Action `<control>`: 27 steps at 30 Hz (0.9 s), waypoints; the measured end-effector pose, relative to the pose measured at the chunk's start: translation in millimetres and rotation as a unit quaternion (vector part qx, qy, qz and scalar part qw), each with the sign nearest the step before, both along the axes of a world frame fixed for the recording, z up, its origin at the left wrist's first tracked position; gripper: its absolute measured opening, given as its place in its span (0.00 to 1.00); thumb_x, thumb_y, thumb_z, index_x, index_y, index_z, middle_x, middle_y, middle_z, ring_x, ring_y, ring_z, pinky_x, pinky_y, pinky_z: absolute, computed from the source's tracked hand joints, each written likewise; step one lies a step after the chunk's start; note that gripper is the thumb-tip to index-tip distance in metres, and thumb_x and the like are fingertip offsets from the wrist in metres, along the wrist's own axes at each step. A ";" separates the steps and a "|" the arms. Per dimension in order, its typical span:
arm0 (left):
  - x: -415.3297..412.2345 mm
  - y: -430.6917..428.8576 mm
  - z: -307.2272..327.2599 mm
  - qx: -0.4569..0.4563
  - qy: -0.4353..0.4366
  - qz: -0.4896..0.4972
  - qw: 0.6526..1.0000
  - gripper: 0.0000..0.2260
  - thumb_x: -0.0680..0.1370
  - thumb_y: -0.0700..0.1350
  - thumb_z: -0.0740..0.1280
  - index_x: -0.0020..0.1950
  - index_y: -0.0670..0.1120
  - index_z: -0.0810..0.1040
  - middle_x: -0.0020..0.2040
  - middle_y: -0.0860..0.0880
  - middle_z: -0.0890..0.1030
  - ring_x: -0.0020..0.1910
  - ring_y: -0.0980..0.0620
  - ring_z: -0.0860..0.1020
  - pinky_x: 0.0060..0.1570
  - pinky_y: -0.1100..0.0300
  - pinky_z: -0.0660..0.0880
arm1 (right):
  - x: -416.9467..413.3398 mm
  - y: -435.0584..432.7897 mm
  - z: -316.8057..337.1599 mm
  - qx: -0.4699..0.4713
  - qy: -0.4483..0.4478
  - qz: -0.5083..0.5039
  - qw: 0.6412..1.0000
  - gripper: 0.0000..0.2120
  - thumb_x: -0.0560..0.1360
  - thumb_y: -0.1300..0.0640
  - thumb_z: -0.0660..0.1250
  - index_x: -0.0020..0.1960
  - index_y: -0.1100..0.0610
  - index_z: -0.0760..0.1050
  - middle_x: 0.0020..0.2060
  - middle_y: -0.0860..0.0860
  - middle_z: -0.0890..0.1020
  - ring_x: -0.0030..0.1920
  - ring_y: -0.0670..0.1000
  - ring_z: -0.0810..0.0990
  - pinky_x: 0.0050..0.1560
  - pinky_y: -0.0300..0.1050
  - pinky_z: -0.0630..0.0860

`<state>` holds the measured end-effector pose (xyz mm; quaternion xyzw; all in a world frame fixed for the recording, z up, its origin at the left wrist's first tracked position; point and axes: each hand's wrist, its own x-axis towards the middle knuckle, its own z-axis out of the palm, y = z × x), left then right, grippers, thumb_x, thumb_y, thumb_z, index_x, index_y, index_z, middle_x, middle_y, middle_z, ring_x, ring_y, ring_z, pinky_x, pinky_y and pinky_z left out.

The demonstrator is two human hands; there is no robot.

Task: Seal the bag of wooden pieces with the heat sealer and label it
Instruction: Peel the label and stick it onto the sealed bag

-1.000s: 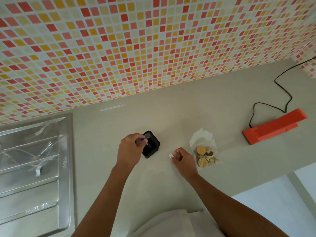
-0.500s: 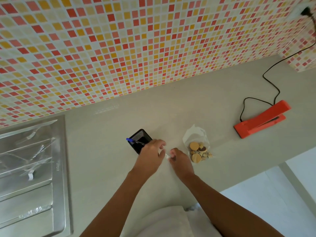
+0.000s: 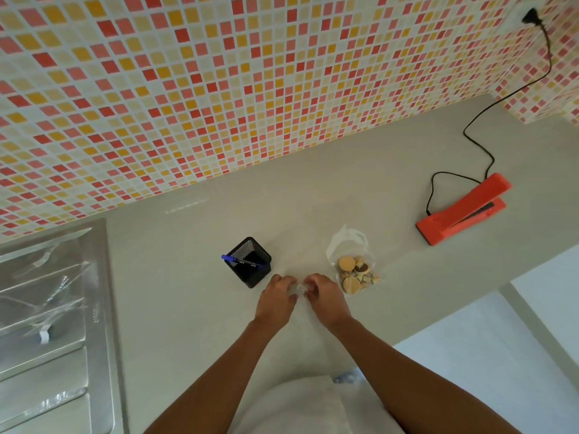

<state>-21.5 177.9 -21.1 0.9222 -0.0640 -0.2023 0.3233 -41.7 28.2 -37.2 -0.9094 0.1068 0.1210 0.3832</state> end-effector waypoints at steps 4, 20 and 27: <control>0.7 3.2 -2.7 -0.069 0.053 0.072 0.994 0.05 0.76 0.41 0.71 0.50 0.47 0.83 0.47 0.51 0.82 0.43 0.55 0.79 0.44 0.68 0.74 | -2.1 -8.1 -1.5 -0.002 -0.002 0.022 1.000 0.04 0.77 0.61 0.68 0.50 0.59 0.81 0.44 0.50 0.76 0.44 0.49 0.76 0.46 0.36 0.68; 8.1 -11.2 141.7 -0.448 0.177 0.098 0.871 0.06 0.78 0.41 0.69 0.50 0.40 0.83 0.45 0.43 0.84 0.37 0.49 0.78 0.35 0.59 0.73 | 22.0 -58.9 165.4 0.181 -0.021 0.127 0.975 0.12 0.74 0.58 0.61 0.33 0.55 0.71 0.27 0.51 0.67 0.30 0.52 0.64 0.33 0.47 0.62; 11.1 -31.4 163.5 -0.474 0.160 0.083 0.862 0.05 0.78 0.40 0.68 0.48 0.40 0.83 0.43 0.44 0.83 0.37 0.48 0.77 0.36 0.57 0.72 | 31.9 -76.7 205.6 0.161 -0.032 0.199 0.966 0.14 0.70 0.50 0.58 0.31 0.59 0.65 0.27 0.55 0.63 0.29 0.51 0.60 0.33 0.50 0.58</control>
